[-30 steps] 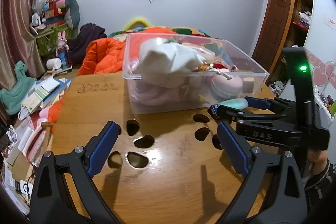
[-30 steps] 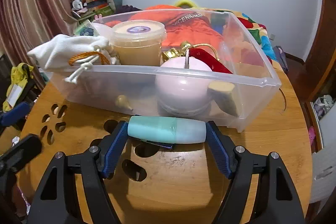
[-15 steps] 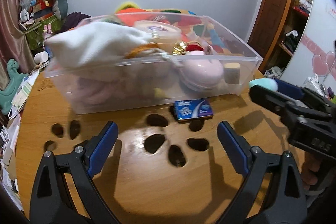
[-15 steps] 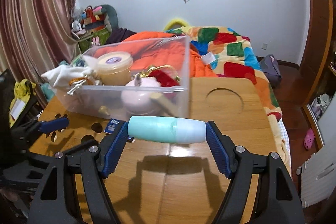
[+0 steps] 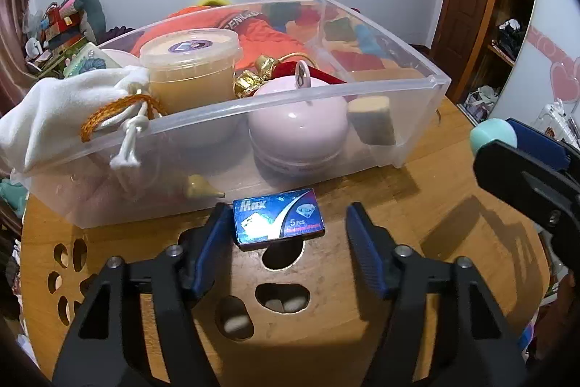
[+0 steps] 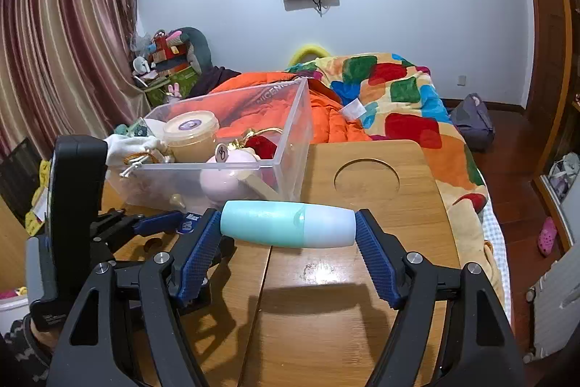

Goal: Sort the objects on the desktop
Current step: 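Grasp the blue Max card pack with left tool while right tool grasps the mint-green tube, then lower the Max pack into the box with left tool while right tool drops the mint tube in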

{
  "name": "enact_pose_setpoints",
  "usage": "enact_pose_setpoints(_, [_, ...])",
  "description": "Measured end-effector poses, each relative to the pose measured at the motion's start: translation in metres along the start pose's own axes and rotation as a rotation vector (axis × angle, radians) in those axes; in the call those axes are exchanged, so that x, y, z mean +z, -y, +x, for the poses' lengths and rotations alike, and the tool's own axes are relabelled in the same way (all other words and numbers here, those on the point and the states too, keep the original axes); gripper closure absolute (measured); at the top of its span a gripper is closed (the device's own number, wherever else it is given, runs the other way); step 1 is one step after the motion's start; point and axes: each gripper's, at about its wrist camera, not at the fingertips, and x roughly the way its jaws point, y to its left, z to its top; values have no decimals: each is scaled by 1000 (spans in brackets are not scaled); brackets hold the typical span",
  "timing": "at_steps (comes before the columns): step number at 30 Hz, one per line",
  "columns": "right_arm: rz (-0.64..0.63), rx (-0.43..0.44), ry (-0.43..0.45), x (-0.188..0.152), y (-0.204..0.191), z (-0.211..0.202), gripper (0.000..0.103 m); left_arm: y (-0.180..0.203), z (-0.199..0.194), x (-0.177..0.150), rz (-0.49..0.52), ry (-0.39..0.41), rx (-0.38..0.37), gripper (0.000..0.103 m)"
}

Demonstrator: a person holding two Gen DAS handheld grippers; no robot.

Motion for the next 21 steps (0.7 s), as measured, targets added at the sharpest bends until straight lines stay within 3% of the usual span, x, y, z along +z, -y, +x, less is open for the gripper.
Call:
enact_pose_setpoints(2, [5, 7, 3, 0, 0, 0, 32, -2, 0, -1, -10, -3, -41, 56])
enact_pose_setpoints(10, [2, 12, 4, 0, -3, -4, 32, -1, -11, -8, 6, 21, -46, 56])
enact_pose_setpoints(21, [-16, 24, 31, 9, -17, -16, 32, -13, -74, -6, 12, 189, -46, 56])
